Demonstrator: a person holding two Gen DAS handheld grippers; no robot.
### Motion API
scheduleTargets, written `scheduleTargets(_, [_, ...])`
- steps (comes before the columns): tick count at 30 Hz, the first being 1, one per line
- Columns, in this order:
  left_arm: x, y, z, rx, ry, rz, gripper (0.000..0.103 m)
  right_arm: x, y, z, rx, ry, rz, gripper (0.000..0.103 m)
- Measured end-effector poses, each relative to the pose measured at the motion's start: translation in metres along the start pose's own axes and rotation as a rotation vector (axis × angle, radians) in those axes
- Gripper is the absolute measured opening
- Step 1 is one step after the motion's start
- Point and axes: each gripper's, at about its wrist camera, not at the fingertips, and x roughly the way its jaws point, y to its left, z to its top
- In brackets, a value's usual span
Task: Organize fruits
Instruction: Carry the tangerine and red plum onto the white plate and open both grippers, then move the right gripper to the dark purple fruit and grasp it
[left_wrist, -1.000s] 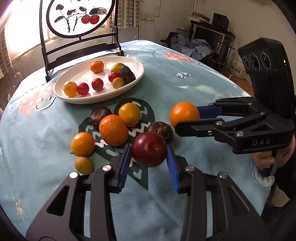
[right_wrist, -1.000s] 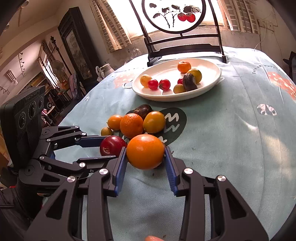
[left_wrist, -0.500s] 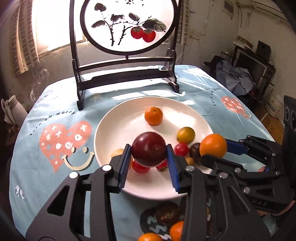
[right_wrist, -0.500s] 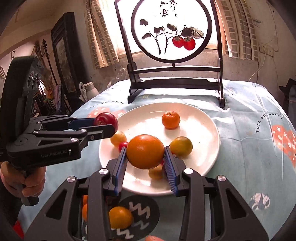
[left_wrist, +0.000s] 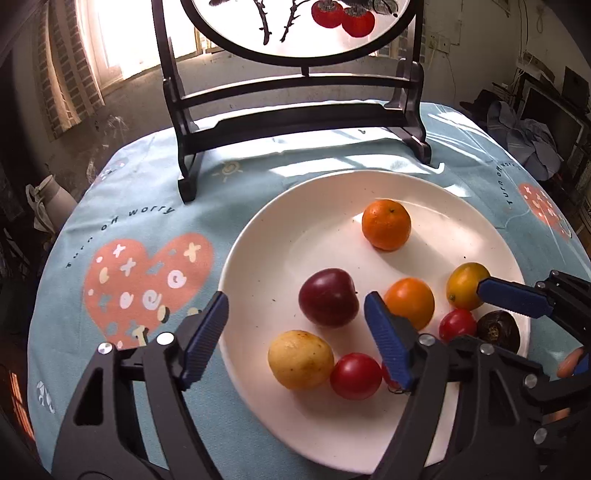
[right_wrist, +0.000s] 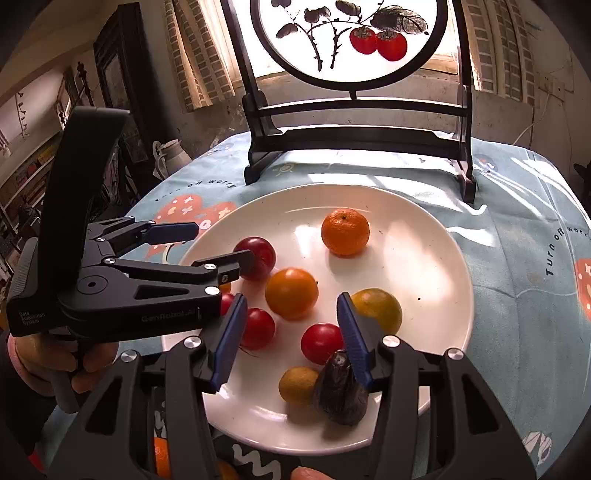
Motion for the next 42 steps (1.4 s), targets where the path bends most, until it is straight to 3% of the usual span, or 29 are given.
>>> scheduleTargets(8, [-0.077,-0.001,-0.031,-0.007,-0.067,0.039,0.088,-0.059,0.018,-0.031,-0.001,-0.059,0.013,0.052])
scheduleTargets(13, [-0.115,-0.005,-0.077,-0.011,-0.108,0.047,0.098,-0.081,0.026,-0.06,0.022,-0.082,0.027,0.056])
scheduleTargets(15, [-0.124,-0.002,-0.099,-0.02,-0.134,0.015,0.098,-0.083,0.028,-0.07,0.018,-0.07,0.029,0.056])
scheduleTargets(19, [-0.122,0.004,-0.122,-0.007,-0.134,-0.007,0.098,-0.085,0.039,-0.087,-0.063,-0.025,0.023,0.056])
scheduleTargets(26, [-0.114,0.03,-0.128,-0.105,-0.081,-0.024,0.098,-0.083,0.058,-0.114,-0.222,0.108,0.034,0.056])
scheduleTargets(30, [-0.12,0.034,-0.128,-0.12,-0.084,-0.029,0.098,-0.073,0.062,-0.125,-0.255,0.17,0.025,0.056])
scheduleTargets(42, [-0.12,0.032,-0.131,-0.102,-0.06,-0.006,0.098,-0.06,0.064,-0.143,-0.277,0.228,-0.045,0.055])
